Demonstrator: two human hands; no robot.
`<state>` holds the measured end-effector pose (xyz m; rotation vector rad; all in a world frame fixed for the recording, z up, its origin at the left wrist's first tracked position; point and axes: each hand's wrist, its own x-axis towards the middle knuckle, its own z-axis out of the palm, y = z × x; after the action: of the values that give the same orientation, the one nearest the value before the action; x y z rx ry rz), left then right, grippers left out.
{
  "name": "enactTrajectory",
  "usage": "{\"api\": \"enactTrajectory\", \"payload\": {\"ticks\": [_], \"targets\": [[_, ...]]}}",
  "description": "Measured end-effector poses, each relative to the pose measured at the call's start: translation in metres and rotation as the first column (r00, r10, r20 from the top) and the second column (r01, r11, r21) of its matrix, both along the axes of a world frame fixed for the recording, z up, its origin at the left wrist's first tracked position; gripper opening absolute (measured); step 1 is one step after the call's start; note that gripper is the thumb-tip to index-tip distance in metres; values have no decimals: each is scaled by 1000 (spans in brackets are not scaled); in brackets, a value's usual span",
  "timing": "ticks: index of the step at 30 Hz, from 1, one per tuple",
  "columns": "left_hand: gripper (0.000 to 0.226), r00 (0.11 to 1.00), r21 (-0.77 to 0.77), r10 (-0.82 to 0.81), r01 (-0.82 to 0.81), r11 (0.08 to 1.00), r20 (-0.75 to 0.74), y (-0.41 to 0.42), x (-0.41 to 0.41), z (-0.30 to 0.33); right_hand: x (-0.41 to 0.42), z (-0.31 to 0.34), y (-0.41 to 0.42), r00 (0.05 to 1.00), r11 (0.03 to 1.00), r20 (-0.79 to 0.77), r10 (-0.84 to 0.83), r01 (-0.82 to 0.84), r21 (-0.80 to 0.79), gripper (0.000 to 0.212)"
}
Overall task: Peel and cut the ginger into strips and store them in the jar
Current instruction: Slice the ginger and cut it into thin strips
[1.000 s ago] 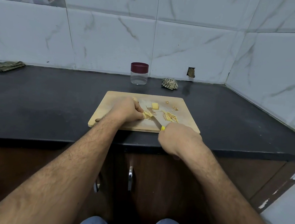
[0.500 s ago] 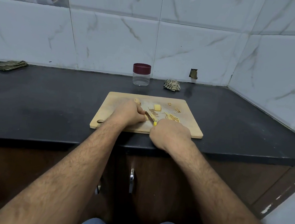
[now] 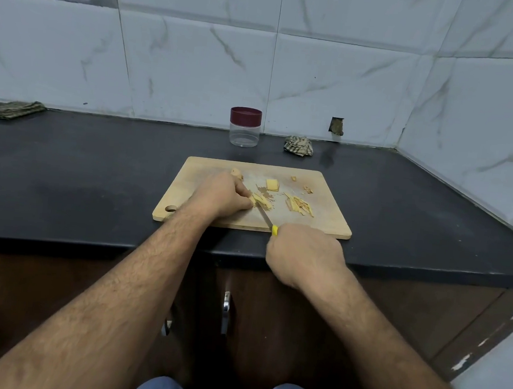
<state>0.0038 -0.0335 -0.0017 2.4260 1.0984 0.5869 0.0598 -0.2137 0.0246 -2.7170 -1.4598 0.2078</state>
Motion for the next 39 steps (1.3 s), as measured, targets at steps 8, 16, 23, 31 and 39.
{"api": "enactTrajectory", "payload": {"ticks": [8,16,23,31,39], "targets": [[23,998,21,54,-55,998,44,-8,0,-4,6,2,-6,999,998,-46,-10,13,66,19],[19,992,33,101,-104,994,75,-13,-1,-7,11,6,3,996,996,-90,-19,27,90,17],[28,993,35,103,-106,994,64,-14,-2,-7,5,11,22,996,998,-84,-22,27,55,28],[27,992,22,112,-114,993,54,-12,-1,-7,0,15,31,998,1000,-59,-15,15,13,34],[25,994,19,102,-103,995,45,-12,-2,-5,-1,10,18,1000,1000,-21,7,-8,-27,30]]}}
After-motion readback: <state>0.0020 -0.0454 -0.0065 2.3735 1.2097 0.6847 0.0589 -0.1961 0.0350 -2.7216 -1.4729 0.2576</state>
